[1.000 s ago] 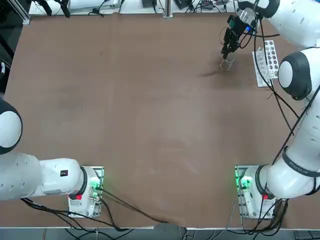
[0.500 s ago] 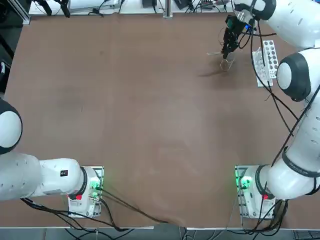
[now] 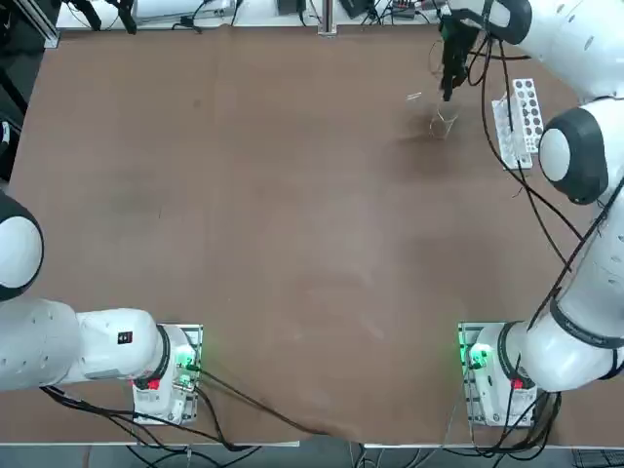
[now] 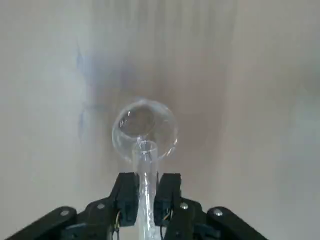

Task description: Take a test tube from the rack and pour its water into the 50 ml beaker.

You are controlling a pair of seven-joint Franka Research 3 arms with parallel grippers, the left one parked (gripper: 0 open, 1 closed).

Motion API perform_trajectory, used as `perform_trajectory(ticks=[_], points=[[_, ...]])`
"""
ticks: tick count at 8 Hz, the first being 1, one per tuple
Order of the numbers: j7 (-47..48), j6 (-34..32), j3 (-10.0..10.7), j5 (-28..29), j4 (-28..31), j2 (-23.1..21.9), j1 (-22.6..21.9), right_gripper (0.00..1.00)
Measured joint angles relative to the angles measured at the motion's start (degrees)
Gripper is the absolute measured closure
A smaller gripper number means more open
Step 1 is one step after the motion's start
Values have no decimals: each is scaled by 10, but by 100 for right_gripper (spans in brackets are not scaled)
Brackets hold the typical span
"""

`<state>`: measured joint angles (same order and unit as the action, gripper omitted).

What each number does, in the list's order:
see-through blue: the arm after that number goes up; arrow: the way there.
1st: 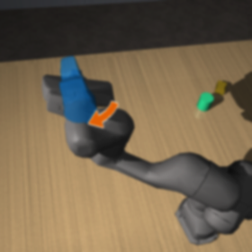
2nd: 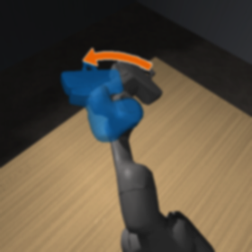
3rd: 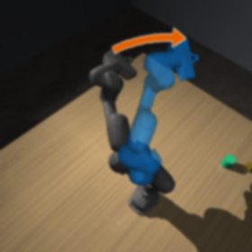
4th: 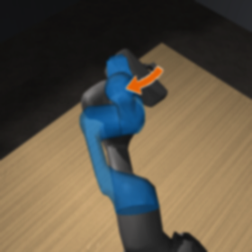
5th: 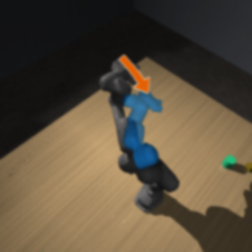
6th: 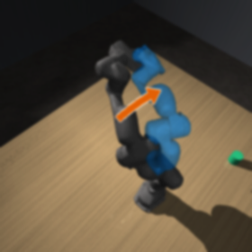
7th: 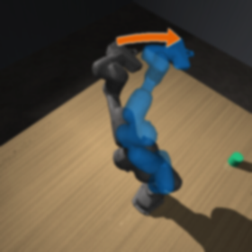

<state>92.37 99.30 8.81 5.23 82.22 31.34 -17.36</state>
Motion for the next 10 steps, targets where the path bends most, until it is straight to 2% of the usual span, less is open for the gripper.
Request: perform_trajectory(ticks=[3,5,7,10], points=[[53,-126,-1,-181,-39,-25,-18,79],[95,-171,-1,-309,-40,-21,-30,79],[134,-203,1,-410,-39,-11,-29,79],[200,-206,5,-527,-33,17,-13,79]])
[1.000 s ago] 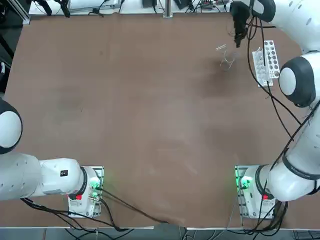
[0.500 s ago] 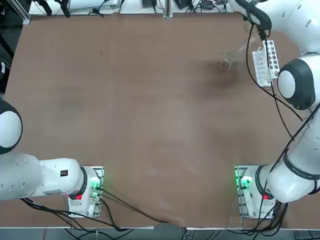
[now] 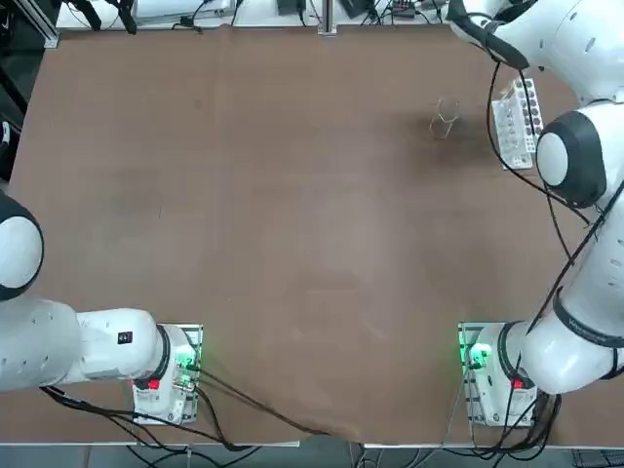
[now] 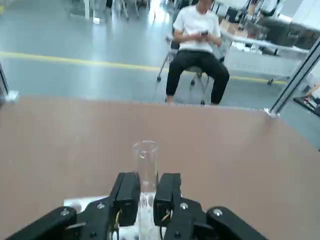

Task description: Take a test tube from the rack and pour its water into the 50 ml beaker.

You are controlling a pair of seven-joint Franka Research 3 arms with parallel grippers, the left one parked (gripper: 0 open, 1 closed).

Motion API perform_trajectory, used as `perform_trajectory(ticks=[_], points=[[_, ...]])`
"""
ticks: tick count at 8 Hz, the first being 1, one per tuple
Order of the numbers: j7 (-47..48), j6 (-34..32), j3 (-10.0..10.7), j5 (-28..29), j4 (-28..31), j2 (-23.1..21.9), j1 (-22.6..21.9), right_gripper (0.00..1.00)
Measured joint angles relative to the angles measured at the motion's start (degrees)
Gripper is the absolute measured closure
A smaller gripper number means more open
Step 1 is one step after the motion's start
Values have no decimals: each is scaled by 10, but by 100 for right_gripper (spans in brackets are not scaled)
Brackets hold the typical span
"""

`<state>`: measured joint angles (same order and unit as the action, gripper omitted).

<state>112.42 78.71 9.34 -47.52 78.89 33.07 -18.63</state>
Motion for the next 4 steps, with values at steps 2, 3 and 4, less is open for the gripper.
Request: perform_trajectory(ticks=[2,3,4], points=[[41,0,1,-56,11,20,17,79],[61,0,1,-78,21,29,25,79],[79,1,1,-94,25,39,30,79]])
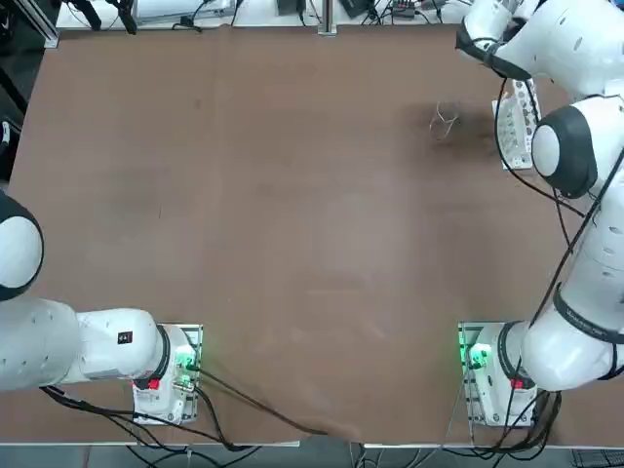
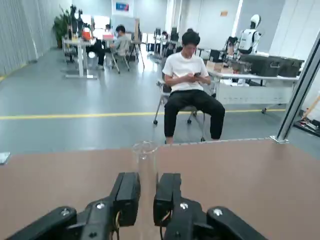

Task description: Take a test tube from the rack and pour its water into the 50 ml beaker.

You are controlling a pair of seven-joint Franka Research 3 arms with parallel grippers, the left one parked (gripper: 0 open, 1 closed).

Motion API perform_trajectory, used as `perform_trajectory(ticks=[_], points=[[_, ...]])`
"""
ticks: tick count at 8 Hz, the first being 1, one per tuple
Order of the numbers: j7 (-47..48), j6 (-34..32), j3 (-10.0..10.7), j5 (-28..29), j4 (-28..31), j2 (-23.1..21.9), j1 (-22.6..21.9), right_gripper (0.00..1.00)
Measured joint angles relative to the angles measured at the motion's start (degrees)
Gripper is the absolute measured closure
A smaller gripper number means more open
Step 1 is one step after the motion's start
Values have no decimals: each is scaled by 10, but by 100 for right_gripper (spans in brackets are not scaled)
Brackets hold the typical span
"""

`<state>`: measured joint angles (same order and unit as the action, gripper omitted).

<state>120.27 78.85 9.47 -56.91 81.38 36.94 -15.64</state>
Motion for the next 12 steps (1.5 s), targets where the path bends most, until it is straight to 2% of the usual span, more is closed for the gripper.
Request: perform_trajectory(ticks=[4,12], points=[[40,18,0,-36,4,25,14,78],[93,36,0,-64,4,65,18,78]])
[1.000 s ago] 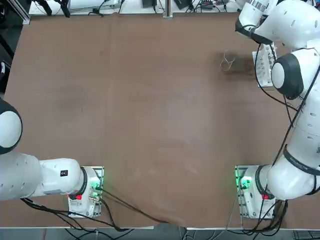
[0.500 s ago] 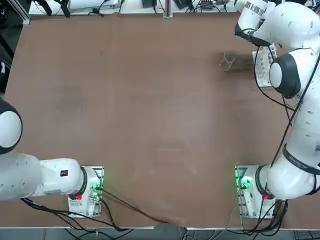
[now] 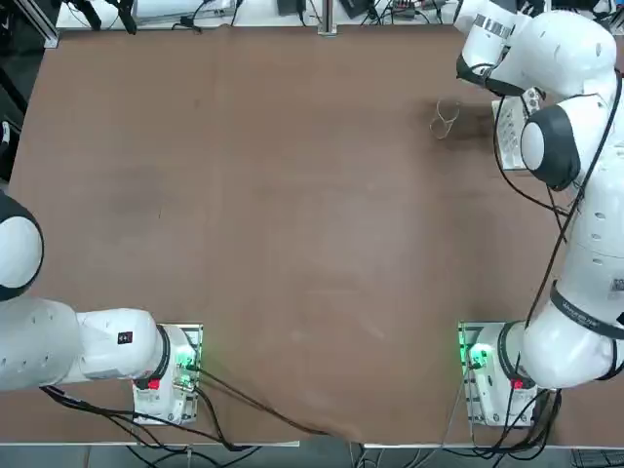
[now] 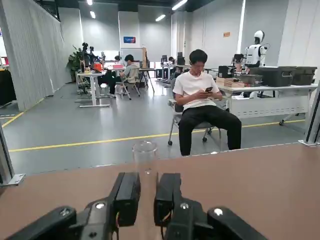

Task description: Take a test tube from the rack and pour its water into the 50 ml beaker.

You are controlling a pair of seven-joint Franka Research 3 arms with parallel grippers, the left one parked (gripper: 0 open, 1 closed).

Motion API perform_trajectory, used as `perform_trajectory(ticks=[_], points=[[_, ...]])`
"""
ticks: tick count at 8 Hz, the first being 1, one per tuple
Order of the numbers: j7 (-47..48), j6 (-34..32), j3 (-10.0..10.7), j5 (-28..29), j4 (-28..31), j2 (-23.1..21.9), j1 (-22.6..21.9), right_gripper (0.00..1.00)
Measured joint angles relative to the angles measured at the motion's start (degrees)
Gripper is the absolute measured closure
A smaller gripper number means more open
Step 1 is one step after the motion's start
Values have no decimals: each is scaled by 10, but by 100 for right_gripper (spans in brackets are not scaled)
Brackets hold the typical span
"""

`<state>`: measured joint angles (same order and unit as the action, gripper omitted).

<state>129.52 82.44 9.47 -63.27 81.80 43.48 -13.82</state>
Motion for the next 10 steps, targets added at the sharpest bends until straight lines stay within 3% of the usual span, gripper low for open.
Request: perform_trajectory(ticks=[10], points=[[13,3,0,-10,0,17,-1,78]])
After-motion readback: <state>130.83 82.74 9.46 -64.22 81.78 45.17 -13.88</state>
